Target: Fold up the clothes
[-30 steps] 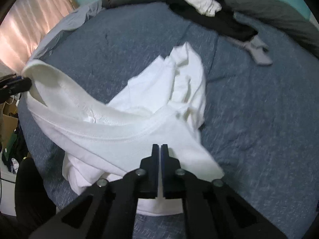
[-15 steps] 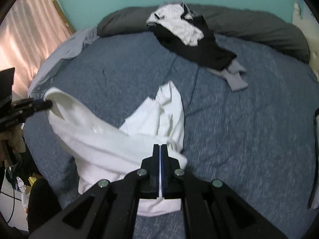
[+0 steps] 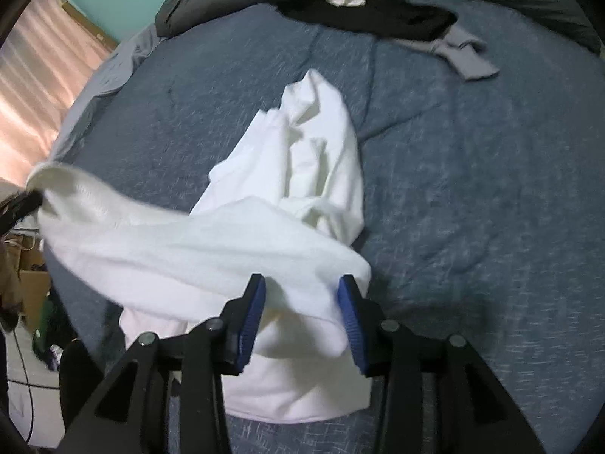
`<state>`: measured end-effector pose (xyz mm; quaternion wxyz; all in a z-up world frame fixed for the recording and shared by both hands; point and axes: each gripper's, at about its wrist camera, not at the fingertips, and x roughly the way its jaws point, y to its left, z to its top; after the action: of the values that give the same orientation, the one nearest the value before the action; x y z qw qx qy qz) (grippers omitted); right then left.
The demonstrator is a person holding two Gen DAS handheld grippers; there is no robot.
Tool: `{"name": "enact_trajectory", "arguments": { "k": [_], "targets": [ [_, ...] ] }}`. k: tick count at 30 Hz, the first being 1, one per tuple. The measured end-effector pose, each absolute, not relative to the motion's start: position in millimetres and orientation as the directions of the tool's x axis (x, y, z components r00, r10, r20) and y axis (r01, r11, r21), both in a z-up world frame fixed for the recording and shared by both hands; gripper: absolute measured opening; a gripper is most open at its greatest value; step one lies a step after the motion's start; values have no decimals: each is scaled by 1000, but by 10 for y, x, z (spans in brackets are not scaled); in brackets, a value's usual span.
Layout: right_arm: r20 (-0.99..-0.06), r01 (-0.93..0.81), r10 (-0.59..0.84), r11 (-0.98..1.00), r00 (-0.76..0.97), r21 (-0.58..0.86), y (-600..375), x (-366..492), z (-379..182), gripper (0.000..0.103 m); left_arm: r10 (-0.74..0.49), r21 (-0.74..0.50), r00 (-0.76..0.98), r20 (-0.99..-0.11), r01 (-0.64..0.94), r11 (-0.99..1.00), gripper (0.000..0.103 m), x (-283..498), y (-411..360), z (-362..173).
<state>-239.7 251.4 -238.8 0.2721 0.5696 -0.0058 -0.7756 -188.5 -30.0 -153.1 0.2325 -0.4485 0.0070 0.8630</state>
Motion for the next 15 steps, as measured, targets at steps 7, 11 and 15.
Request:
{"name": "enact_trajectory", "arguments": {
  "k": [7, 11, 15],
  "targets": [
    [-810, 526, -556, -753, -186, 395, 2348, -1960, -2160, 3, 380, -172, -529, -759, -400, -900, 10, -2237, -185, -1317],
    [-778, 591, -615, -678, -128, 438, 2035, -1662, -2071, 3, 373, -161, -552, -746, -394, -905, 10, -2452, -68, -1167],
    [-767, 595, -641, -628, -30, 502, 1763, -1500, -2177, 6, 357, -164, -530, -769, -377, -912, 10, -2574, -11, -1289]
  ]
}}
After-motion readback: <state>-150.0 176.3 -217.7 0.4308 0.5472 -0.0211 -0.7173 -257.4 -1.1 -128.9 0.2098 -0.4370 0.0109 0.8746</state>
